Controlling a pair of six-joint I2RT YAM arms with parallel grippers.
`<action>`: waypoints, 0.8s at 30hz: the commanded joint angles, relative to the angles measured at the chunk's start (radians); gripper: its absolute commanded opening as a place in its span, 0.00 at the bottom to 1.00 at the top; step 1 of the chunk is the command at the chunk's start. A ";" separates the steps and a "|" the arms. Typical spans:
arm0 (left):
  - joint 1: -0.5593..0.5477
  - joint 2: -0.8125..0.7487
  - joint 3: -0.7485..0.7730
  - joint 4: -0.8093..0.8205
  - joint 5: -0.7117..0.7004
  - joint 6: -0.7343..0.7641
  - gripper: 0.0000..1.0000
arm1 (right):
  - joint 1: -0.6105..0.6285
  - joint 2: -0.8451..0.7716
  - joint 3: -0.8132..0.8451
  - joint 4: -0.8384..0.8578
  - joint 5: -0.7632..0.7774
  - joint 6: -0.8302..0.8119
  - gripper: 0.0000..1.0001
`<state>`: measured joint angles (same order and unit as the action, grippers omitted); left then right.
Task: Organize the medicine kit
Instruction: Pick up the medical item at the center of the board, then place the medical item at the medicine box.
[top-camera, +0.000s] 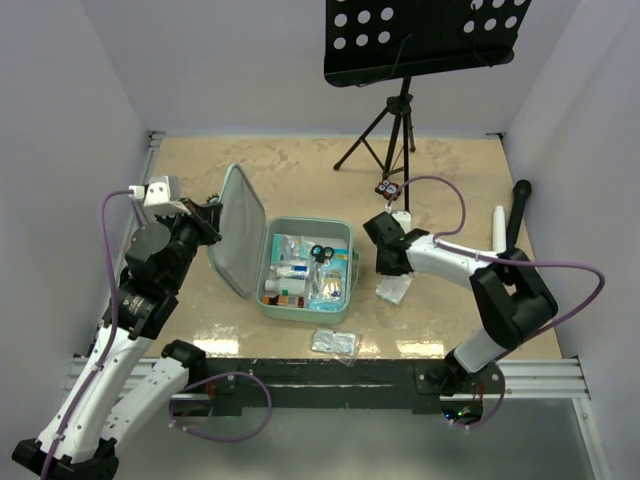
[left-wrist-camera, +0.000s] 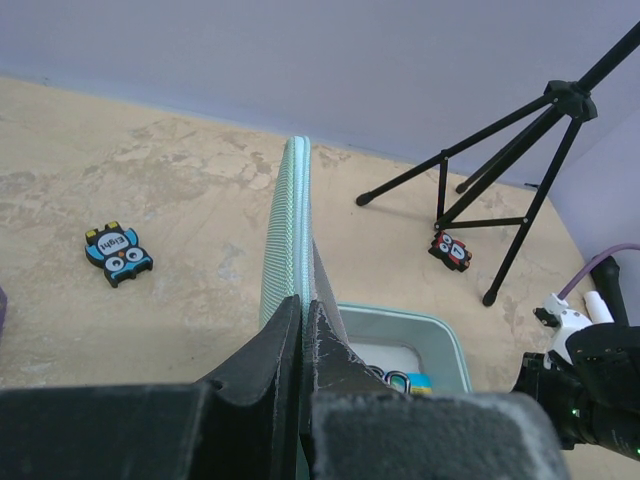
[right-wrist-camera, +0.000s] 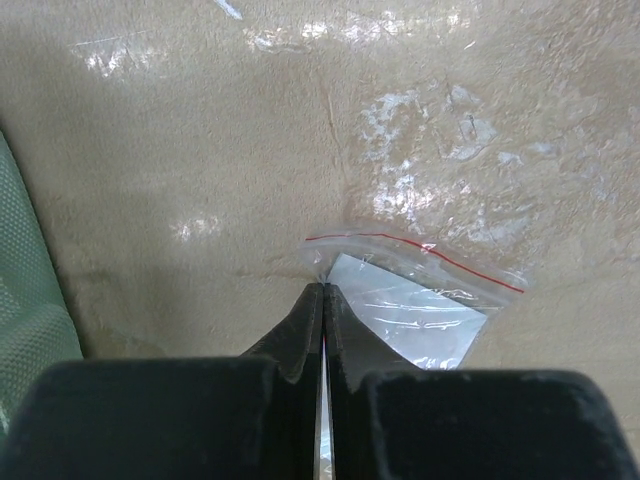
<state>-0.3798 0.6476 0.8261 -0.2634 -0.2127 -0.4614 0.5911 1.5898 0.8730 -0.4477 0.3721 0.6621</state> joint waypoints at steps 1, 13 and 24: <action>0.005 0.006 -0.007 -0.033 0.019 -0.003 0.00 | 0.007 -0.059 0.015 0.009 -0.021 0.011 0.00; 0.005 0.024 0.036 -0.043 0.022 -0.016 0.00 | 0.013 -0.344 0.257 -0.134 -0.085 -0.041 0.00; 0.005 0.060 0.094 -0.057 0.102 -0.049 0.00 | 0.019 -0.446 0.331 0.278 -0.553 -0.137 0.00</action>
<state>-0.3798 0.6964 0.8818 -0.3038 -0.1722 -0.4877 0.6022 1.1355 1.1854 -0.3878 0.0502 0.5674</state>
